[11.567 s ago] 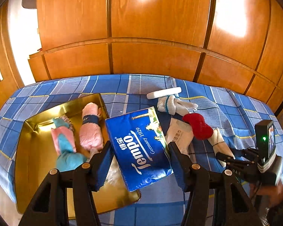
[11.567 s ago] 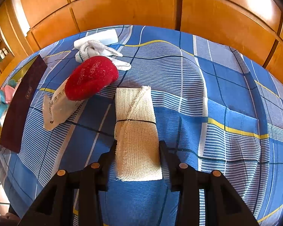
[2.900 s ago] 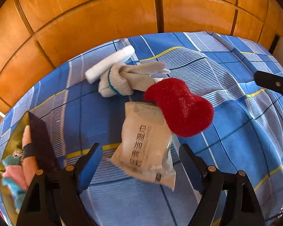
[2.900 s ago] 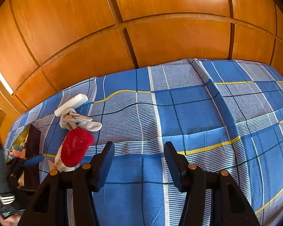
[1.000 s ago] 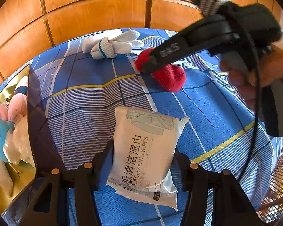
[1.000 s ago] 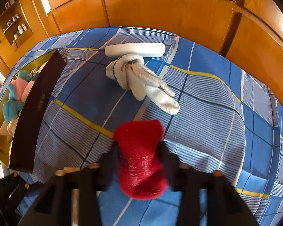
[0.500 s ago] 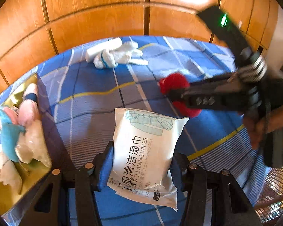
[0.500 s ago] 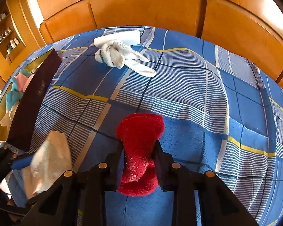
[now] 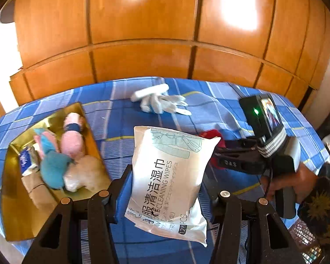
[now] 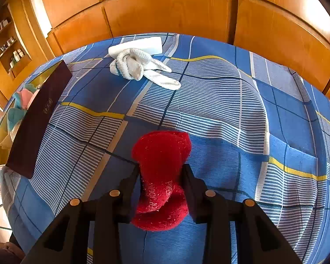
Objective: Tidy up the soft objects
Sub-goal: 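Grasp the red sock with right while left holds the wipes pack, then carry the wipes pack into the gold tray and open the left gripper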
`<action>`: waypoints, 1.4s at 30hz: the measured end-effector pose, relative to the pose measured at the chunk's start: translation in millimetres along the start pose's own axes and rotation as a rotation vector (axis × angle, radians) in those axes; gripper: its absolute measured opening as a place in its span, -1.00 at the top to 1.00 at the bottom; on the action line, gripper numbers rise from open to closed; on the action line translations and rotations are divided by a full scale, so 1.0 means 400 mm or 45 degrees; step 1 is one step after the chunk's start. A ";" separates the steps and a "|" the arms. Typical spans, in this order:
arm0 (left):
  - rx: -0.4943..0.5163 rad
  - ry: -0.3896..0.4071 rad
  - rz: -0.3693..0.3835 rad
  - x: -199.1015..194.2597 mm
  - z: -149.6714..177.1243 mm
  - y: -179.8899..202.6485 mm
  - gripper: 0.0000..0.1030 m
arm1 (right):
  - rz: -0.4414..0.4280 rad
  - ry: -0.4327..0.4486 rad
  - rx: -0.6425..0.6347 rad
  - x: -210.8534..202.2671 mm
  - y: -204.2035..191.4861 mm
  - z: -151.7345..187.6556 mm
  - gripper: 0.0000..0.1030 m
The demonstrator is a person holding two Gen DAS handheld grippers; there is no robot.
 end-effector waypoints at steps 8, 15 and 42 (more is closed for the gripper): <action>-0.099 0.000 -0.080 -0.018 -0.002 -0.089 -0.05 | 0.036 0.018 -0.039 0.002 -0.014 0.000 0.31; -0.206 -0.003 -0.111 -0.035 0.000 -0.176 -0.05 | 0.041 0.031 -0.051 0.003 -0.015 0.000 0.31; -0.878 -0.204 -0.310 0.003 0.107 -0.667 -0.05 | 0.051 0.029 -0.066 0.005 -0.016 -0.003 0.31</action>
Point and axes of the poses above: each gripper's, at about its wrist camera, not at the fingertips, and x roughly the way its jaws point, y to its right, z to its underside, the point moved 1 cm from there along x, roughly the way its jaws point, and after that the axes turned 4 degrees about -x, right-handed, at the moved point
